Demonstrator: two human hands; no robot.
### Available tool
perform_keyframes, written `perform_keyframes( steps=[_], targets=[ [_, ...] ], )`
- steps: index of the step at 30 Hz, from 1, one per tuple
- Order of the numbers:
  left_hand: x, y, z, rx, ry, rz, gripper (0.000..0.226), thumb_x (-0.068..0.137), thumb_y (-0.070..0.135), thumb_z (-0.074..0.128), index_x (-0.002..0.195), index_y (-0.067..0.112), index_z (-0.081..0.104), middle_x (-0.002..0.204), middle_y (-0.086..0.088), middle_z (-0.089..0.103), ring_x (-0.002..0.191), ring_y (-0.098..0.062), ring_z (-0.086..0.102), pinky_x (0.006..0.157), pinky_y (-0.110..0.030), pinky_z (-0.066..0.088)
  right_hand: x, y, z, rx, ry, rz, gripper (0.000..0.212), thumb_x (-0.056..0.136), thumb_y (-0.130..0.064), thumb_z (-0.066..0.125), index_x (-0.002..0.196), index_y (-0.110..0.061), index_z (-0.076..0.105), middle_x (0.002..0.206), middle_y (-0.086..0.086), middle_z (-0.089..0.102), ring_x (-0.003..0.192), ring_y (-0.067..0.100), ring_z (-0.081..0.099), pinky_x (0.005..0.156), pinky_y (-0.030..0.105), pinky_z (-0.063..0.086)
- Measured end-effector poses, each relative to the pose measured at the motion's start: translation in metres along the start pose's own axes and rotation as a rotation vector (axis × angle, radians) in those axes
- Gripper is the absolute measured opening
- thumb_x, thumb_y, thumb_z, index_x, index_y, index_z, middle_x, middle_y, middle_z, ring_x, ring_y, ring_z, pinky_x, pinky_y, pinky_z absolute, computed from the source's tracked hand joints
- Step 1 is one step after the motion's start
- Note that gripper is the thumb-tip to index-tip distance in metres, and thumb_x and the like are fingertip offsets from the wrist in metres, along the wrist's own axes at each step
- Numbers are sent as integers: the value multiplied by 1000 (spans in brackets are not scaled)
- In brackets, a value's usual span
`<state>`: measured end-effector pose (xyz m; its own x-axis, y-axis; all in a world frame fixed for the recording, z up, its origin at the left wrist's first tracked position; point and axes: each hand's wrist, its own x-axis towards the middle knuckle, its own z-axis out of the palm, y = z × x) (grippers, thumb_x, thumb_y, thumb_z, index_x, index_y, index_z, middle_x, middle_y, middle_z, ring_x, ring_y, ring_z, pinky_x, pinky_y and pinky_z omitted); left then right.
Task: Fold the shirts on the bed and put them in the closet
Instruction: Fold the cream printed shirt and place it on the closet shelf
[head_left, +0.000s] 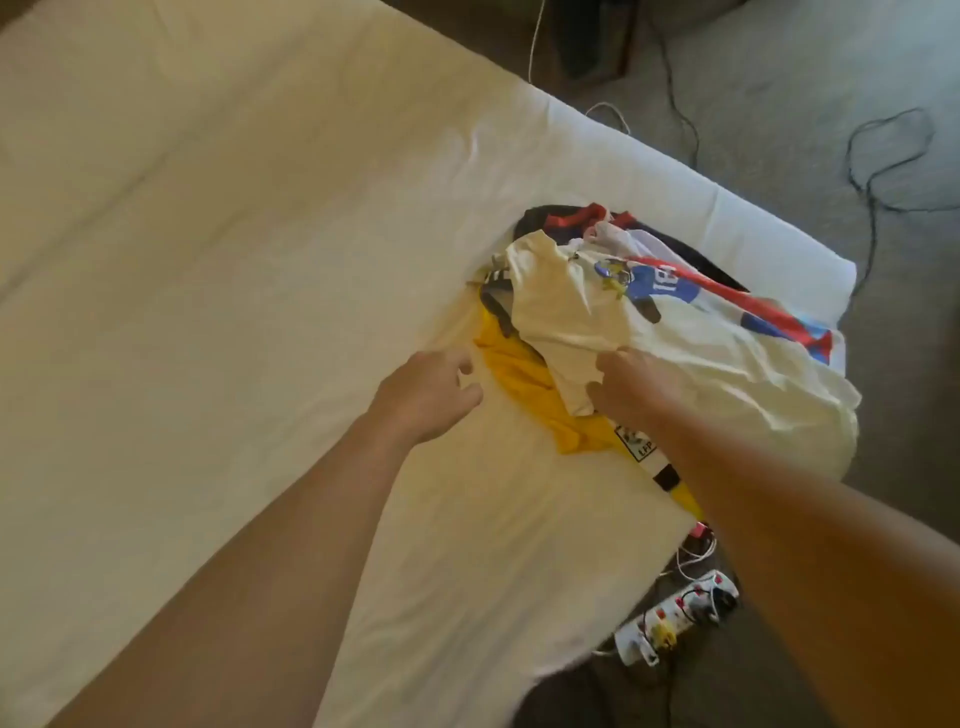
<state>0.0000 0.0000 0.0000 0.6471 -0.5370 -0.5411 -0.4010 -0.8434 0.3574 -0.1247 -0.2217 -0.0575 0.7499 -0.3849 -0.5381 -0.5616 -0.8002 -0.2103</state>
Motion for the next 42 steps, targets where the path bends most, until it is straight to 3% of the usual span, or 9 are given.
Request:
perform_keyframes(
  steps=[8,12,21,25,28,32,35,37,42],
  targets=[
    [68,-15,56,-36,-143,-68,35,93,43,61,122,23,63,118,-5,66,102,-26,62,89,-46,55,71,31,56,-187,177,21,55,89,-32,67,138,-17,49,143,15,45,135,37,38,108,51,38],
    [67,-18,71,-50,-176,-75,34,94,42,61,121,22,64,117,-4,66,101,-24,62,88,-46,55,76,40,61,-271,210,-31,37,96,-22,58,133,-19,59,132,12,54,131,35,41,110,49,36],
    [7,-11,46,-142,-98,-127,33,94,42,61,119,21,64,115,-4,66,97,-24,64,88,-45,55,23,2,15,117,259,-22,16,101,-14,47,114,-10,55,96,14,66,84,34,63,75,49,56],
    [-43,-3,26,-212,-14,-129,36,94,41,62,124,21,63,115,-3,66,100,-25,63,90,-45,55,-21,-33,-18,244,268,-119,22,106,-13,42,126,-11,50,111,16,65,103,34,63,92,51,50],
    [-98,-1,14,-261,85,-118,56,93,38,68,143,24,49,131,-4,60,118,-25,58,98,-43,50,-72,-83,-39,316,223,-264,28,105,-15,41,128,-11,55,116,19,62,104,36,60,91,49,50],
    [-177,-11,3,-265,196,-89,102,70,44,85,154,33,30,150,0,46,135,-28,46,106,-47,43,-154,-153,-49,418,63,-421,12,91,-9,54,94,-15,65,92,8,63,89,29,58,71,32,44],
    [-252,-21,-3,-473,189,-68,74,78,24,85,142,23,49,127,8,56,118,-18,51,96,-34,41,-220,-200,-54,541,-74,-524,10,88,-10,61,81,-14,67,83,3,61,85,24,57,79,37,47],
    [-299,-36,-1,-704,213,-55,47,85,10,80,129,13,64,118,1,66,109,-22,62,91,-40,51,-255,-226,-57,617,-174,-595,13,85,-13,65,73,-17,66,83,3,61,85,22,56,81,38,45],
    [-412,-92,-2,-898,530,-164,8,92,10,68,86,15,68,88,-7,70,79,-23,65,66,-31,50,-315,-271,-40,53,-235,-741,24,85,-22,71,98,-17,52,91,-2,53,86,21,53,65,30,40]
  ],
)
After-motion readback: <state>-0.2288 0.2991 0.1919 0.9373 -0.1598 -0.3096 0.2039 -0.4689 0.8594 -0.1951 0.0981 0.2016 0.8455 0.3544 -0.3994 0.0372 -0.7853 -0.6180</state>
